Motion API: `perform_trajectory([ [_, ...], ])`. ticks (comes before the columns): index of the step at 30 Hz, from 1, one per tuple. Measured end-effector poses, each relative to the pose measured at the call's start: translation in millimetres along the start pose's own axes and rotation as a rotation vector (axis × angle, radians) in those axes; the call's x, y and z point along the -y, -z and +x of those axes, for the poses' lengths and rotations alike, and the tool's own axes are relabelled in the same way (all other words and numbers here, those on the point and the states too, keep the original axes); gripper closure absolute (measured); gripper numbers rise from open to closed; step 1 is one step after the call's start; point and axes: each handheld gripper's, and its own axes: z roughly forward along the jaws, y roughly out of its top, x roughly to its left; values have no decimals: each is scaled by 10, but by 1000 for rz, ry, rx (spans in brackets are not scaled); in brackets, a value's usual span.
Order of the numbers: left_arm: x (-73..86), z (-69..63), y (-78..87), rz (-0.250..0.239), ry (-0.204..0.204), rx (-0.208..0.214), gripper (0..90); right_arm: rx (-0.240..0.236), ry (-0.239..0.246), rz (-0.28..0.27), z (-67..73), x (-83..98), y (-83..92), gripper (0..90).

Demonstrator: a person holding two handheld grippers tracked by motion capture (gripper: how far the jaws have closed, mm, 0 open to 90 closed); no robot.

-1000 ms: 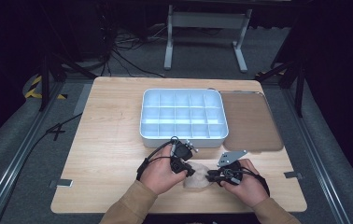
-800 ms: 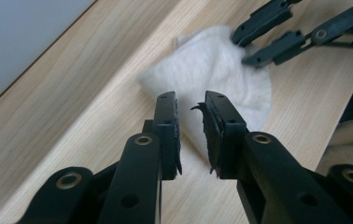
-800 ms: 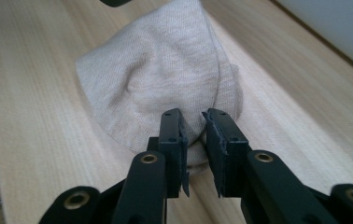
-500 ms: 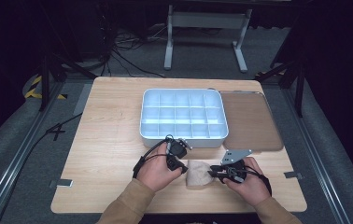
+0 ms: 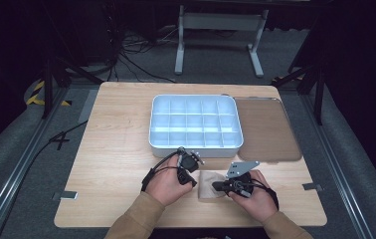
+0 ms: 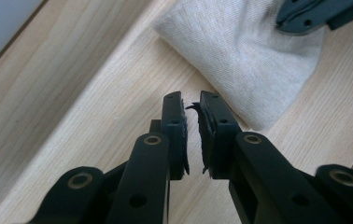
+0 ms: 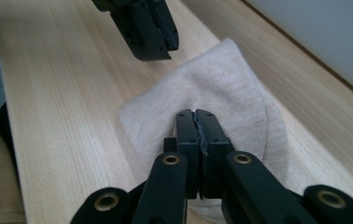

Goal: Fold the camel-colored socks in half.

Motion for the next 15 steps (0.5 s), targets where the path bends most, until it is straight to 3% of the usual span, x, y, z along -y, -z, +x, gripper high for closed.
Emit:
perform_trajectory([
  [4, -1, 1, -24, -4, -5, 3, 811, 12, -16, 30, -37, 39, -41, 895],
  [9, -9, 1, -40, -14, -12, 0, 814, -2, -62, 18, -99, 68, -35, 896],
  [15, -24, -12, -73, -33, -29, -3, 814, -3, -59, 19, -103, 70, -37, 896],
])
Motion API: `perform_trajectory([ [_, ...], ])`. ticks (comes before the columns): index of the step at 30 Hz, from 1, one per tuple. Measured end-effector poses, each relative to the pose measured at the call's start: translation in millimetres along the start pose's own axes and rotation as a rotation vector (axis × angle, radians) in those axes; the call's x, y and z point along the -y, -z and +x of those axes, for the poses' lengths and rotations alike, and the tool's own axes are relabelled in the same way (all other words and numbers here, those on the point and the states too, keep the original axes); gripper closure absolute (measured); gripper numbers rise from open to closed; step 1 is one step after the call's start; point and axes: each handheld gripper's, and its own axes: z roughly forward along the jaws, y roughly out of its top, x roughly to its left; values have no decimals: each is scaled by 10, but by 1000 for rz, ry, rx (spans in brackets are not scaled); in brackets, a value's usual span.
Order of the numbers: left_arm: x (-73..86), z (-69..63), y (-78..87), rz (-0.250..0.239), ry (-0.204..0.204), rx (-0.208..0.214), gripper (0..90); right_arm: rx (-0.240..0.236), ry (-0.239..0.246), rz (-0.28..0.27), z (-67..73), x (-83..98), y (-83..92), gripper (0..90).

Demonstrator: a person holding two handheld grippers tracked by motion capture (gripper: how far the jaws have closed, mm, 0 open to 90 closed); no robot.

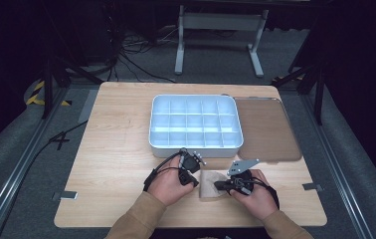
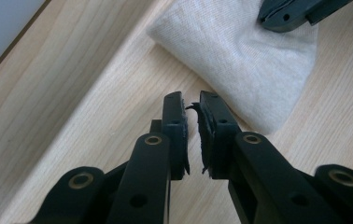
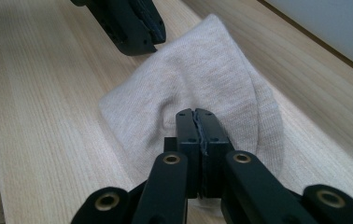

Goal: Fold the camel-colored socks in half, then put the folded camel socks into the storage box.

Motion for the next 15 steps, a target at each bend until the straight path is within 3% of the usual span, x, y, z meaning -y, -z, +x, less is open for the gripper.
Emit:
perform_trajectory([
  [15, -17, -15, -24, -7, -38, 2, 818, 8, 16, 3, 13, -7, -4, 897],
])
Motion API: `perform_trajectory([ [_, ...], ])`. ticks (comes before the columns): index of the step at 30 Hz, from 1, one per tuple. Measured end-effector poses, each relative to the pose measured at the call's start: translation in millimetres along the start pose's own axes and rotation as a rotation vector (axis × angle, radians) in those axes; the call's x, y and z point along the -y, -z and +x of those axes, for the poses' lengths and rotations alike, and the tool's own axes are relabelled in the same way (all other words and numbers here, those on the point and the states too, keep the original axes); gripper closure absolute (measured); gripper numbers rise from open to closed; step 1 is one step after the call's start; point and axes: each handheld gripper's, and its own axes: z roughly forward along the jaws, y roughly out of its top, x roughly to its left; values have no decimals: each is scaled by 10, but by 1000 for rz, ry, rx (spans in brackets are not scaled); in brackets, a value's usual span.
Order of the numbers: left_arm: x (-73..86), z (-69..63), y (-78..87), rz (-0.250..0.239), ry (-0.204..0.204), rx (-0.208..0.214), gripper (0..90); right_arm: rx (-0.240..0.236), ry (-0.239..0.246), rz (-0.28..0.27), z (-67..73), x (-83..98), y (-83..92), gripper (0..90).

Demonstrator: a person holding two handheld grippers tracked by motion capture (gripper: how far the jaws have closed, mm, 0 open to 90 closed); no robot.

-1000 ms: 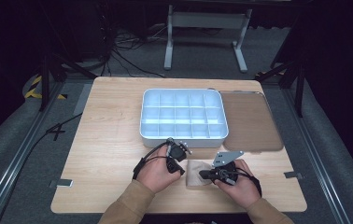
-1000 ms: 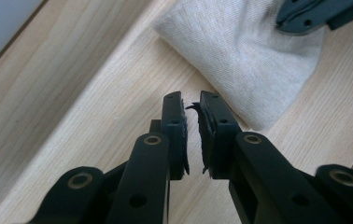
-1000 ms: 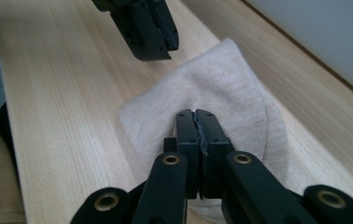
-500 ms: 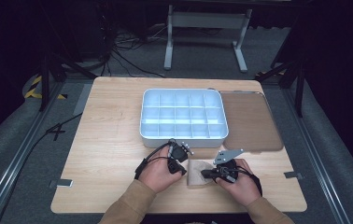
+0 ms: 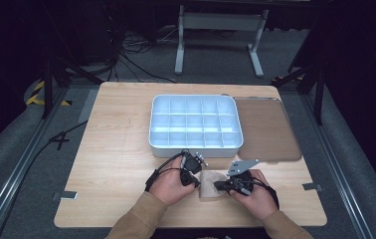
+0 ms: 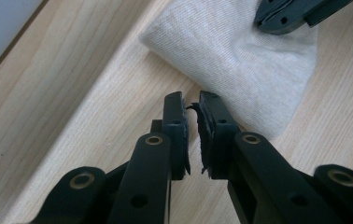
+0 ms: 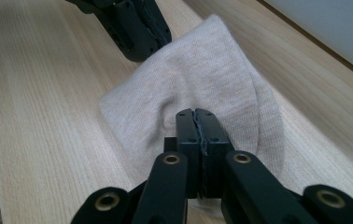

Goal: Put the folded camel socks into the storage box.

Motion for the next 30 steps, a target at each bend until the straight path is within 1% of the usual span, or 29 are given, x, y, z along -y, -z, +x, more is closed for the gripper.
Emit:
perform_trajectory([
  [2, -5, -15, 20, -20, -6, 2, 818, 3, 5, 2, 2, -2, -1, 897],
  [5, -15, -38, 45, -28, -11, 5, 818, 5, 5, 2, 5, -1, 0, 897],
  [6, -20, -42, 51, -34, -21, 6, 818, 5, 6, 2, 5, -2, -1, 897],
  [7, -22, -58, 54, -45, -16, 8, 818, 4, 6, 3, 4, -3, -1, 897],
  [10, -37, -73, 58, -44, -37, 8, 809, 2, 5, 2, 2, -4, -2, 896],
  [14, -40, -54, 60, -35, -35, 2, 809, 2, 8, -3, 5, 5, -2, 897],
  [15, -35, -46, 60, -38, -28, -2, 809, 2, 7, -5, 6, 7, -1, 897],
  [18, -29, -20, 54, -26, -20, -7, 815, 5, 8, -10, 10, 15, -1, 897],
  [19, -28, -10, 45, -16, -23, -9, 816, 6, 9, -10, 11, 16, -1, 897],
  [22, -24, -3, 19, 14, -23, -16, 827, 7, 8, -6, 11, 10, -2, 897],
  [24, -29, -2, 6, 23, -20, -20, 834, 5, 8, -6, 9, 10, -2, 897],
  [25, -38, -5, -6, 36, -20, -23, 837, 6, 8, -6, 9, 11, -3, 897],
  [26, -38, -5, -6, 36, -20, -23, 841, 6, 8, -6, 9, 11, -3, 897],
  [28, -48, -19, -32, 56, -23, -32, 842, 6, 7, -11, 11, 17, -1, 897],
  [29, -53, -25, -46, 60, -33, -35, 841, 7, 9, -10, 10, 18, -1, 897],
  [30, -57, -34, -52, 66, -34, -36, 840, 9, 13, -10, 12, 18, -2, 897],
])
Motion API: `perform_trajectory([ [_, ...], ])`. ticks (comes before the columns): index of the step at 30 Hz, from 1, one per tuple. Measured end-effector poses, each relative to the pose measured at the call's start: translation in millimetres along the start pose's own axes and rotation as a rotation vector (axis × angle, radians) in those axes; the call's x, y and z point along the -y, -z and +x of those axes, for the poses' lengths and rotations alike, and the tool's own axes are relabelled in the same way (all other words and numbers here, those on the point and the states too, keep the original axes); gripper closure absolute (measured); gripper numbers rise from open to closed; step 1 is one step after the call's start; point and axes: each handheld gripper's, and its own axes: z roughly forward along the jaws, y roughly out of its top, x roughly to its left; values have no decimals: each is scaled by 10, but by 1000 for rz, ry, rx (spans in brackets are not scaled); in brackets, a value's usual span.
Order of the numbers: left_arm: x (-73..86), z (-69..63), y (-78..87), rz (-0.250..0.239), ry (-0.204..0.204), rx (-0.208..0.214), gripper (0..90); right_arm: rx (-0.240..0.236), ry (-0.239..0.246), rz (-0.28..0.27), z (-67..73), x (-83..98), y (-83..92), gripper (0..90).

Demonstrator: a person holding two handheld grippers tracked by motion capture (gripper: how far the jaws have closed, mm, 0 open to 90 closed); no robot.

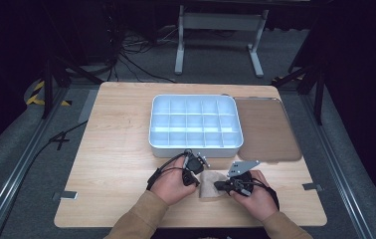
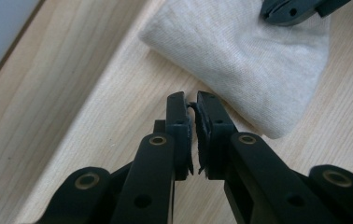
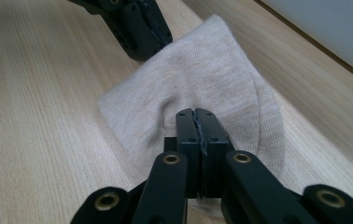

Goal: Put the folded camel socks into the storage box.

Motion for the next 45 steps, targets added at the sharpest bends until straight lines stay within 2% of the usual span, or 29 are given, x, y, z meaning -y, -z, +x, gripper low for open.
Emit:
perform_trajectory([
  [6, -31, -32, -16, -8, -27, 0, 840, 7, 2, -1, 11, 1, 0, 896],
  [18, -72, -113, 77, -97, -49, 20, 840, 14, 7, -4, 20, 5, -2, 895],
  [23, -110, -180, 86, -135, -89, 27, 844, 16, 12, -4, 28, 4, -2, 895],
  [25, -141, -248, 86, -155, -131, 24, 847, 17, 9, -3, 33, 5, -2, 895],
  [28, -157, -288, 83, -158, -143, 8, 853, 18, 10, -3, 38, 7, -2, 895],
  [39, -131, -235, 107, -142, -130, 7, 845, 35, 33, 2, 62, -12, 41, 871],
  [40, -119, -228, 105, -146, -116, 4, 845, 40, 34, 4, 61, -18, 68, 868],
  [41, -120, -220, 112, -135, -119, 5, 842, 42, 27, -6, 56, -25, 126, 868],
  [45, -109, -205, 117, -147, -106, 7, 843, 71, 6, -29, -24, -10, 318, 871],
])
